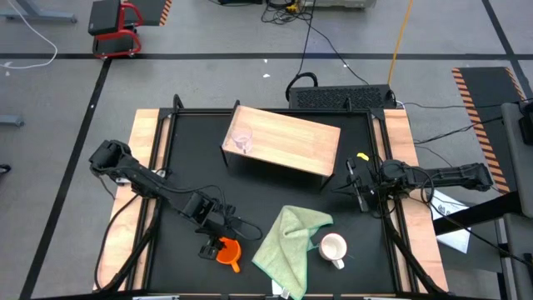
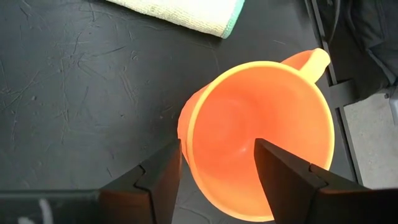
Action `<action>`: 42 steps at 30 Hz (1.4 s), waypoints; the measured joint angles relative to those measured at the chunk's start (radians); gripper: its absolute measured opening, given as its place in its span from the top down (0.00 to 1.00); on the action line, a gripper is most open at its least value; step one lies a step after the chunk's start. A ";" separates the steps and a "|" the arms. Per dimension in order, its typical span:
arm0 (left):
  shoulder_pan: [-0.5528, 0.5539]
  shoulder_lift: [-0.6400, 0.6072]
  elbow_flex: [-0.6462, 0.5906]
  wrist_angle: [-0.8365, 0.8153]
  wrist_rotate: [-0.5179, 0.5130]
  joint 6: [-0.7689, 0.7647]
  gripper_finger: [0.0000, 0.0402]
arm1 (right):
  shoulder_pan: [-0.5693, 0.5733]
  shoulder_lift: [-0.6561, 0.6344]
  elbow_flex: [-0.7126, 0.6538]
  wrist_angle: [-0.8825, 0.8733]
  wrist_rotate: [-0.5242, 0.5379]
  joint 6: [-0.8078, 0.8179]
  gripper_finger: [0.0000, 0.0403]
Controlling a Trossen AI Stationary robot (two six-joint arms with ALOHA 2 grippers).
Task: Stack small to large cups/mugs on shelf
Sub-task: Put the orange mug on the shelf
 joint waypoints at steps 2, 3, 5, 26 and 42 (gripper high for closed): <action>0.000 0.000 0.000 0.000 0.000 0.002 0.50 | 0.000 0.000 0.000 0.000 0.000 0.000 1.00; 0.000 0.000 0.000 0.000 0.000 0.002 0.50 | 0.000 0.000 0.000 0.000 0.000 0.000 1.00; 0.000 0.000 0.000 0.000 0.000 0.002 0.50 | 0.000 0.000 0.000 0.000 0.000 0.000 1.00; 0.000 0.000 0.000 0.000 -0.030 0.009 0.50 | 0.000 0.000 0.000 0.000 0.000 0.000 1.00; 0.000 0.000 0.000 0.000 -0.030 0.008 0.63 | 0.000 0.000 0.000 0.000 0.000 0.011 1.00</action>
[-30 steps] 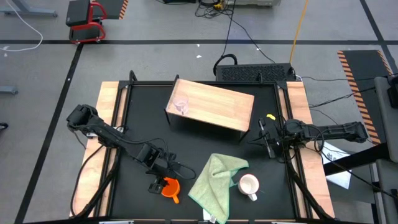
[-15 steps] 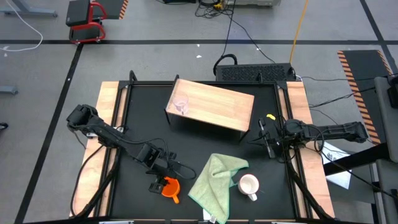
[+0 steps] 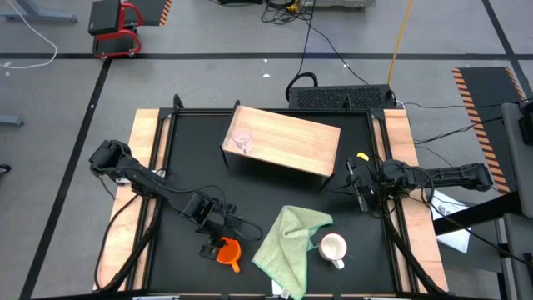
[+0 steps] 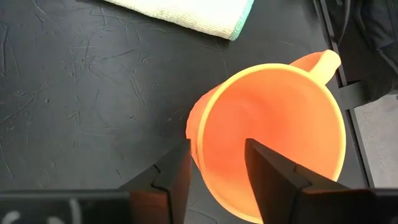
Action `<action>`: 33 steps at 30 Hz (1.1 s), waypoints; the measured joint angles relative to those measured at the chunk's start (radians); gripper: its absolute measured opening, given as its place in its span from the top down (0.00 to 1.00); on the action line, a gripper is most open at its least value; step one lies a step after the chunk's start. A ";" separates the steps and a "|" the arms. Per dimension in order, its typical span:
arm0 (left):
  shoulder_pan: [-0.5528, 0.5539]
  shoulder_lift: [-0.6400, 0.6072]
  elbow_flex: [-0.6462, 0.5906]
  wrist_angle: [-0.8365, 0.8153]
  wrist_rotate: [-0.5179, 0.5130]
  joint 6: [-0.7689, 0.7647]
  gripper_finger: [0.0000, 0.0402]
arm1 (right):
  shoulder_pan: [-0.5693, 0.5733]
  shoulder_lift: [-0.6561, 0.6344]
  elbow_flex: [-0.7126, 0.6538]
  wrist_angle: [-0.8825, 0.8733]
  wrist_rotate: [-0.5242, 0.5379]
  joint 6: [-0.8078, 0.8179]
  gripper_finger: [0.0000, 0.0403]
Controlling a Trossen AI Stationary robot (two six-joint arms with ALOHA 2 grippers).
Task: Stack small to large cups/mugs on shelf
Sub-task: Put the orange mug on the shelf
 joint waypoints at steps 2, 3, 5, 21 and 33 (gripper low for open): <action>0.000 0.000 0.000 0.000 0.000 0.000 0.67 | 0.000 0.000 0.000 0.000 0.000 0.000 1.00; 0.000 0.000 0.000 0.000 0.000 0.000 0.68 | 0.000 0.000 0.000 0.000 0.000 0.000 1.00; 0.000 0.000 0.000 0.000 0.001 0.000 0.70 | 0.000 0.000 0.000 0.000 0.000 0.000 1.00; 0.000 0.000 0.000 -0.001 0.001 0.023 0.85 | 0.000 0.000 0.000 0.000 0.000 0.000 1.00; 0.000 0.000 0.000 -0.012 -0.018 0.053 0.98 | 0.000 0.000 0.000 0.000 0.000 0.000 1.00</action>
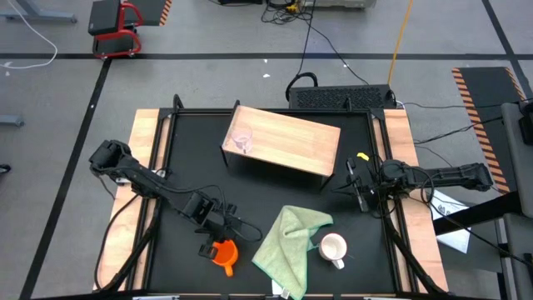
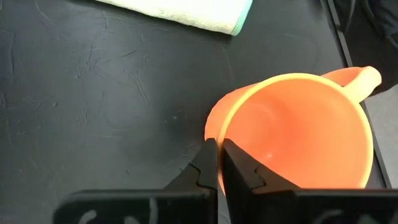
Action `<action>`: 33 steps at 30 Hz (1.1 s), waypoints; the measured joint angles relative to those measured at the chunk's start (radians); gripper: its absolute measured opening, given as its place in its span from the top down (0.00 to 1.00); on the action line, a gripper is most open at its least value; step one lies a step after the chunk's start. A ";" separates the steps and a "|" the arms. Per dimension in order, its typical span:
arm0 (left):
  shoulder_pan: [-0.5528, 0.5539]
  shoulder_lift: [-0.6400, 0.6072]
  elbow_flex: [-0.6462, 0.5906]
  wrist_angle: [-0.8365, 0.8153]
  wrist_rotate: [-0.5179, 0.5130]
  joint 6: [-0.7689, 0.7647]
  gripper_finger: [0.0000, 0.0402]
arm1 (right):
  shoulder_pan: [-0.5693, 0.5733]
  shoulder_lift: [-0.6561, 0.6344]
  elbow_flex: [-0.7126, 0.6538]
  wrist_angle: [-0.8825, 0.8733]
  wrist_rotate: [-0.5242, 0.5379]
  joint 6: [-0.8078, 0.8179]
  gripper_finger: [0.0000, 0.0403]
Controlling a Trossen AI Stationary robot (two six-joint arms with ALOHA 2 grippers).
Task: Stack small to large cups/mugs on shelf
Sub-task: Put the orange mug on the shelf
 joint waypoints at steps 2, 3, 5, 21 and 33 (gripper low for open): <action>0.000 0.000 0.000 0.000 -0.003 0.000 0.99 | 0.000 0.000 0.000 0.000 0.000 0.000 1.00; 0.000 0.000 0.000 0.000 -0.003 0.000 0.98 | 0.000 0.000 0.000 0.000 0.000 0.000 1.00; 0.000 0.000 0.000 0.000 -0.003 0.000 0.98 | 0.000 0.000 0.000 0.000 0.000 0.000 1.00; 0.000 0.000 0.000 0.000 -0.017 0.078 0.99 | 0.000 0.000 0.000 -0.008 0.000 0.000 1.00; 0.000 -0.002 0.000 -0.001 -0.048 0.141 0.99 | 0.000 0.000 0.000 -0.008 0.000 0.000 1.00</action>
